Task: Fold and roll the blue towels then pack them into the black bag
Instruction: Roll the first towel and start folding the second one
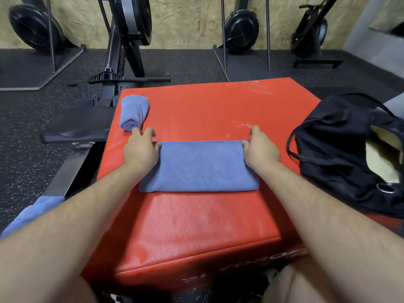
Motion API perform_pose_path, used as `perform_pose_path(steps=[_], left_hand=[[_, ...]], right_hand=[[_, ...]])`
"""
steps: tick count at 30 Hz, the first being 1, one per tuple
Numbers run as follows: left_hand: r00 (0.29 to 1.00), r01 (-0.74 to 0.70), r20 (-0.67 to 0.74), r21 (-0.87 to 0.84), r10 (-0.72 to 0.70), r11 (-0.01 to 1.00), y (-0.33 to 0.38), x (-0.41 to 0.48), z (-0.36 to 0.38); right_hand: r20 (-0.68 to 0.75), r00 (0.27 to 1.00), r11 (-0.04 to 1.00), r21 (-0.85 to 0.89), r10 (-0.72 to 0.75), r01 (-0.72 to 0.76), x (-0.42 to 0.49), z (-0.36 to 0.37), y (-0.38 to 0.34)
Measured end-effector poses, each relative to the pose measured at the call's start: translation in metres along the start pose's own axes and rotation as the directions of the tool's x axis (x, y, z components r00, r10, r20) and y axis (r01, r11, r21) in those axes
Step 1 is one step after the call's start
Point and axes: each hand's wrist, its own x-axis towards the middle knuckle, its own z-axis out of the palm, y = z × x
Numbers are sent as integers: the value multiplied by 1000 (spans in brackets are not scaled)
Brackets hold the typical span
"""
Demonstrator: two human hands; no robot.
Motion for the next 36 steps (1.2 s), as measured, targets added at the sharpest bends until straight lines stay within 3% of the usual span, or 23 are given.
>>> perform_pose_path(steps=[3, 6, 9, 12, 20, 27, 29, 32, 36], left_hand=[[977, -208, -48, 23, 209, 978, 29, -13, -1], [918, -348, 181, -63, 353, 935, 56, -36, 15], [878, -329, 373, 13, 301, 944, 59, -48, 37], [883, -309, 387, 53, 265, 950, 49, -48, 39], [919, -178, 371, 88, 133, 980, 0, -42, 17], [907, -197, 400, 126, 132, 972, -10, -40, 5], [911, -235, 379, 149, 164, 960, -7, -38, 3], [891, -350, 333, 72, 308, 934, 2, -29, 3], [839, -432, 378, 23, 392, 902, 13, -19, 8]], right_hand=[[-168, 967, 973, -156, -194, 168, -14, 3, -24], [-8, 924, 924, 9, -382, 382, -43, 19, -58], [242, 907, 936, 28, -346, 350, -62, 40, -72], [315, 901, 950, 4, -297, 312, -61, 47, -63], [310, 930, 975, -34, -197, 218, -48, 37, -16], [305, 937, 972, -107, -169, 210, -47, 32, -13], [226, 955, 959, -164, -192, 231, -51, 27, -26], [82, 936, 918, -182, -342, 351, -67, 11, -62], [256, 890, 921, -1, -377, 391, -95, 7, -104]])
